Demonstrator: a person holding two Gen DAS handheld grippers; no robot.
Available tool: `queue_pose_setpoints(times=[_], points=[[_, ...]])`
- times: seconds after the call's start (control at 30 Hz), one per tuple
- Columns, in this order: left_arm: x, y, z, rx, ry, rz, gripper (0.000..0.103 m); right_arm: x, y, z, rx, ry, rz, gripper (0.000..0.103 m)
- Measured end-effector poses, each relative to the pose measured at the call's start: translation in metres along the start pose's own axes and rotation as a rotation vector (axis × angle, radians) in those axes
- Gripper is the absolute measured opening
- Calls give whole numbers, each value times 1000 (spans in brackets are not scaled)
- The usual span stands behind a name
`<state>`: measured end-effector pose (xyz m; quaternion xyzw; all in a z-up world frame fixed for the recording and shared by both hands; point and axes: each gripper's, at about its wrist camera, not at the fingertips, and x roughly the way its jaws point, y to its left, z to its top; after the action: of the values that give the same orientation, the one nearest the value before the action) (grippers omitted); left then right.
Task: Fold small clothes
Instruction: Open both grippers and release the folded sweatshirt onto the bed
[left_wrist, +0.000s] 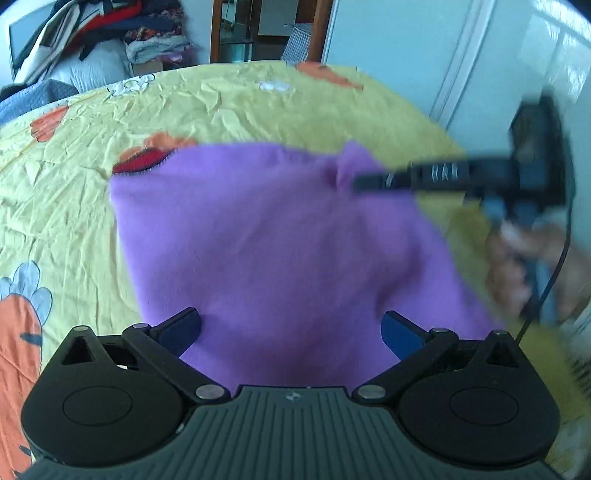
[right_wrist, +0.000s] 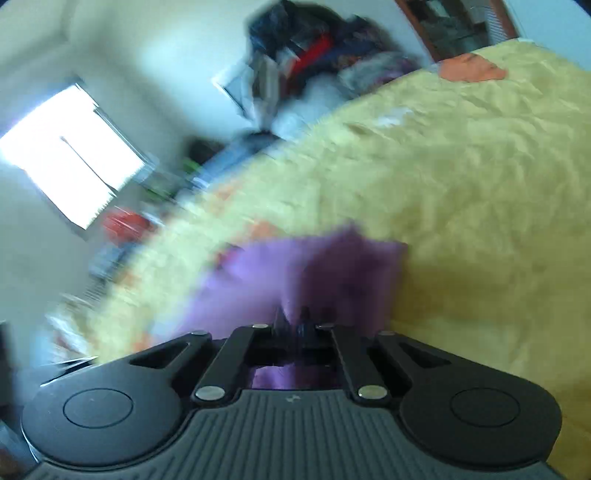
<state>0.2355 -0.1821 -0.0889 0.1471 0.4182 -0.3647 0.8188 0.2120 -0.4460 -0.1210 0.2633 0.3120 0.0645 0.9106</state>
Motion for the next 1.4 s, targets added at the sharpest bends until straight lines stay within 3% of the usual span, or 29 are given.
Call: queue_pose_setpoints(times=[0.1,0.17,0.23,0.33,0.43,0.47,0.5,0.53,0.57,0.6,0.7,0.8,1.03,1.17,1.33,1.37,1.4], points=[[7,-16,-16,120,-26,76,103,0,-11,-4,4,11,-112,4],[7,-22,-23,152,-32,96,103,-3,-21,-8,37,26,-98,10],[0,-23,-25,149,-25,89,103,-26,-18,-9,70,-30,-97,15],[-13,-17,-30,102,-20,34,103,-61,4,-15,29,-76,1,15],[-10,-20,-37,107,-7,41,103,-69,32,-42,-72,-23,80,15],[-7,-22,-41,119,1,52,103,-65,37,-51,-113,10,63,10],[-4,-24,-44,132,3,59,103,-57,41,-57,-161,55,-26,7],[-3,-25,-47,143,-9,61,103,-53,34,-64,-189,62,-47,3],[-3,-26,-49,147,-16,66,103,-56,24,-63,-135,46,-15,1],[-5,-26,-49,143,-10,67,103,-60,19,-60,-73,44,-3,1],[-14,-20,-50,90,4,39,103,-88,33,-56,-120,-29,-149,10],[-24,-13,-58,55,3,4,103,-120,24,-69,-14,-28,-11,11],[-22,-8,-72,32,13,7,103,-122,35,-108,-93,61,-9,14],[-24,-7,-72,27,22,8,103,-112,35,-114,-114,80,-16,26],[-22,-6,-74,11,30,10,103,-110,34,-114,-118,90,7,27],[-21,-6,-74,12,31,12,103,-108,32,-114,-103,77,15,27],[-20,-6,-74,12,33,14,103,-105,26,-114,-54,68,39,8]])
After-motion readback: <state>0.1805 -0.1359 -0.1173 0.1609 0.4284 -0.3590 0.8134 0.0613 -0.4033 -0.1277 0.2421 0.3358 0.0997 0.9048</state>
